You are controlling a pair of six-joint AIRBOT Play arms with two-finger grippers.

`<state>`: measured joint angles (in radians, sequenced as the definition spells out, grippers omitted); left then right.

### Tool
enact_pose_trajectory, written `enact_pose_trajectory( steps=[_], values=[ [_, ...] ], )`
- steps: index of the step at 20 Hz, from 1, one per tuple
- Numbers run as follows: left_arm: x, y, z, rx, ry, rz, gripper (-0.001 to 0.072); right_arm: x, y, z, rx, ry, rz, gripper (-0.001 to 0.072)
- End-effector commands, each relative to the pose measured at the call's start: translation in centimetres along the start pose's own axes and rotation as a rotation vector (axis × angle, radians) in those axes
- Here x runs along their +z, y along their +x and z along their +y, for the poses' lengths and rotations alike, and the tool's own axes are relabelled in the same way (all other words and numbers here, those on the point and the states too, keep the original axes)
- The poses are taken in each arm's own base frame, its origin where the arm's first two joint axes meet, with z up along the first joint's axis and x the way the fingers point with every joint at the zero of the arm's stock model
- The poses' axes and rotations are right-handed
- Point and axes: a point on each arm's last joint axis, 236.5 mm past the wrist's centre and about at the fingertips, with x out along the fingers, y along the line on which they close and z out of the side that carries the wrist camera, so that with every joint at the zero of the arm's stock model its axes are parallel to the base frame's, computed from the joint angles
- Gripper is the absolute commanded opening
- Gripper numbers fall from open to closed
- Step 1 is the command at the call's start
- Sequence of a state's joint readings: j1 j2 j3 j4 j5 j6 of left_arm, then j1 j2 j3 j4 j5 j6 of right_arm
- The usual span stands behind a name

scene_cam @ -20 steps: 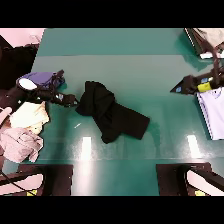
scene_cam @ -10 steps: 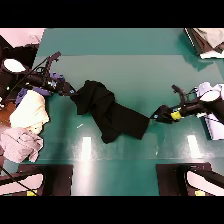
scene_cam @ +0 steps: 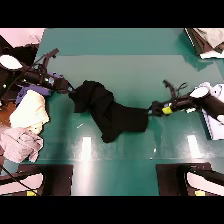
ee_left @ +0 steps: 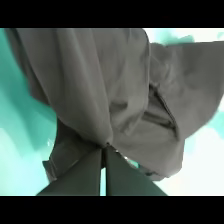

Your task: Fold the shirts.

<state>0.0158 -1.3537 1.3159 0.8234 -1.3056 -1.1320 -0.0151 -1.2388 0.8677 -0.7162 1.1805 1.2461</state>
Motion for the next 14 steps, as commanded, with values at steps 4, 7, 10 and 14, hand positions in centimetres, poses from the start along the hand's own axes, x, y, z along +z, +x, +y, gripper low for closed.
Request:
enact_pose_trajectory(
  steps=[4,7,10,14],
  values=[
    [9.1,-11.6,-5.3,0.092,0.160,-0.314,0.0025,9.4,-19.2,9.2,-0.042,-0.284,-0.559,0.0019],
    [11.3,-19.4,-11.9,0.125,0.315,-0.506,0.0025,10.1,-29.2,14.5,-0.105,-0.425,-0.807,0.0019],
    [11.2,-25.9,-18.0,0.155,0.458,-0.661,0.0024,8.7,-36.2,19.0,-0.169,-0.538,-0.984,0.0019],
    [8.6,-31.8,-24.0,0.180,0.578,-0.807,0.0025,5.1,-42.4,24.0,-0.261,-0.658,-1.164,0.0019]
  ],
)
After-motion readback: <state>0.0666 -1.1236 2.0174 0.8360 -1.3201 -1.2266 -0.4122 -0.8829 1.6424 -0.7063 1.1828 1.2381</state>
